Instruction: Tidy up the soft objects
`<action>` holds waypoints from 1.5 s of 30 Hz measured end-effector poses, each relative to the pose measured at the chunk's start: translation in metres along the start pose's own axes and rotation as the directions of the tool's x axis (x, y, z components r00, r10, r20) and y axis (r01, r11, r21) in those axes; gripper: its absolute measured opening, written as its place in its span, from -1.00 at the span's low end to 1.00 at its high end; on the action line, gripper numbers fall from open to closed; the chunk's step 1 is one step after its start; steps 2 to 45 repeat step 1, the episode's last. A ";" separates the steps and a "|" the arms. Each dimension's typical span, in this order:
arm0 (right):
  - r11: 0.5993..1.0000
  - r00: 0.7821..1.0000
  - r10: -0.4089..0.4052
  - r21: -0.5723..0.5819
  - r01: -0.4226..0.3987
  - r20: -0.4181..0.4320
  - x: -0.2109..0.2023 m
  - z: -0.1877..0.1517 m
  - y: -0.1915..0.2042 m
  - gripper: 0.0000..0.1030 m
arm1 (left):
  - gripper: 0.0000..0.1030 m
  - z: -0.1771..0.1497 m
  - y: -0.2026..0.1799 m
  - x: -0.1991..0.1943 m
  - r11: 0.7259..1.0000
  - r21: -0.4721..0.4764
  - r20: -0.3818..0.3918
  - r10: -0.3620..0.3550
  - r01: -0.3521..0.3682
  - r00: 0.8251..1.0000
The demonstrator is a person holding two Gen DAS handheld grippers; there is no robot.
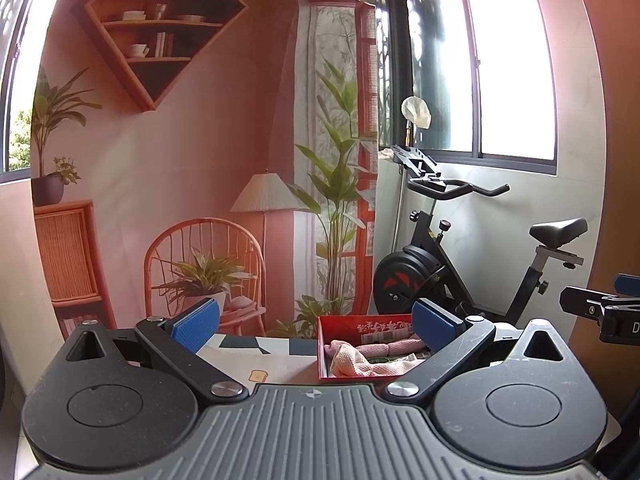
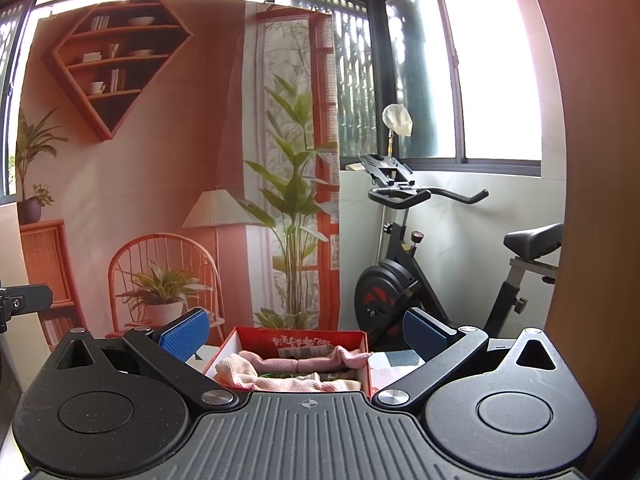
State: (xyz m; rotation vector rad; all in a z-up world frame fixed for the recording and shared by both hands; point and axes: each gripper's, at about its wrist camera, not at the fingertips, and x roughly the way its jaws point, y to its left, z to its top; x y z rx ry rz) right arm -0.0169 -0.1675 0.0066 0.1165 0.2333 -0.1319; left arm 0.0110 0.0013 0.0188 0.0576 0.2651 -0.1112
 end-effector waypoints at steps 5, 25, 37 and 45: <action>1.000 1.000 0.000 0.000 0.000 0.000 0.000 0.000 0.000 0.99 | 1.00 0.000 0.000 0.000 1.000 -0.001 0.000 -0.001 0.001 1.000; 1.000 1.000 0.000 0.000 0.000 0.000 0.000 0.000 0.000 0.99 | 1.00 0.000 0.000 0.000 1.000 -0.001 0.000 -0.001 0.001 1.000; 1.000 1.000 0.000 0.000 0.000 0.000 0.000 0.000 0.000 0.99 | 1.00 0.000 0.000 0.000 1.000 -0.001 0.000 -0.001 0.001 1.000; 1.000 1.000 0.000 0.000 0.000 0.000 0.000 0.000 0.000 0.99 | 1.00 0.000 0.000 0.000 1.000 -0.001 0.000 -0.001 0.001 1.000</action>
